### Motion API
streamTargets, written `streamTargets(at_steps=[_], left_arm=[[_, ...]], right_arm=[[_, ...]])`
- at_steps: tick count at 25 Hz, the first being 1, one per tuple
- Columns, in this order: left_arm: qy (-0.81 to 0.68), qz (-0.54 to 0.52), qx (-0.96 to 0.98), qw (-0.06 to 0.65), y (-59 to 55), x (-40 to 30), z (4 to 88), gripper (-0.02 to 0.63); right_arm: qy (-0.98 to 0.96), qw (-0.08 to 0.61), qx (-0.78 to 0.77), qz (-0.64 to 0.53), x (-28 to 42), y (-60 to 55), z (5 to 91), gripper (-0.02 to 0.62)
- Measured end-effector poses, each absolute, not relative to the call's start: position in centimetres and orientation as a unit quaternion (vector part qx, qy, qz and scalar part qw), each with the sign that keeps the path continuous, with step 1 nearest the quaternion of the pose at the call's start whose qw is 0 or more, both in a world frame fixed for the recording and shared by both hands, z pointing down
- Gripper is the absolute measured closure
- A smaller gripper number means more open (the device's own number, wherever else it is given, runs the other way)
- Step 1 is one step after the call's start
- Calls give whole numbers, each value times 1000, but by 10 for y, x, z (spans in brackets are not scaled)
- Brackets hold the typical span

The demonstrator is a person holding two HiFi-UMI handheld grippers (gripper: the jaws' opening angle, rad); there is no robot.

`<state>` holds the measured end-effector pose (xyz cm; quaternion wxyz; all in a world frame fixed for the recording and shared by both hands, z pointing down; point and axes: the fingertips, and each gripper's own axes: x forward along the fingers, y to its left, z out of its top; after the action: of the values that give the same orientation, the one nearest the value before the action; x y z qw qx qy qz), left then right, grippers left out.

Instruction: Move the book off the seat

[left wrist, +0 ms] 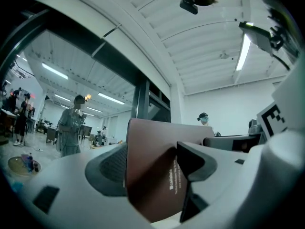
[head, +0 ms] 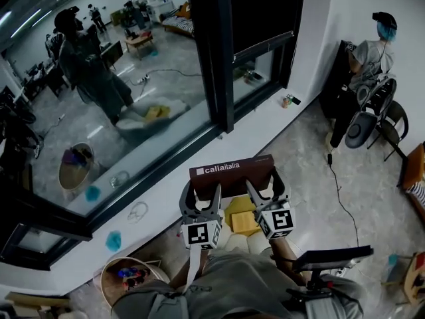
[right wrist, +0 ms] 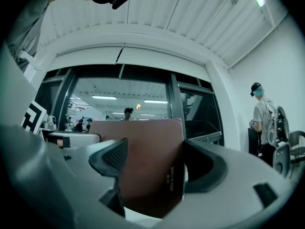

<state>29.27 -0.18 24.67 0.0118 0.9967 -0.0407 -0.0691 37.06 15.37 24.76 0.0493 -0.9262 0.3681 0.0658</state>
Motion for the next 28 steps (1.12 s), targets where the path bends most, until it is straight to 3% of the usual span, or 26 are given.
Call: streamTargets(at_steps=[5,14,20,28], left_arm=[[-96,-72,993,-11,-5,270,233,293],[-306,-76,948,-37,22,131,215,293],[-460,-26,886,-53,71,30,232,292],[-540,-21,840,-53,100,-61,226,293]], right_arm=[[423,63,-902,60,363,142,236,229],[605,94,-786,85,277,110,224,229],[729,130,-671,36,195,107,252,229],[788,142,-599,22,108,107,252,229]])
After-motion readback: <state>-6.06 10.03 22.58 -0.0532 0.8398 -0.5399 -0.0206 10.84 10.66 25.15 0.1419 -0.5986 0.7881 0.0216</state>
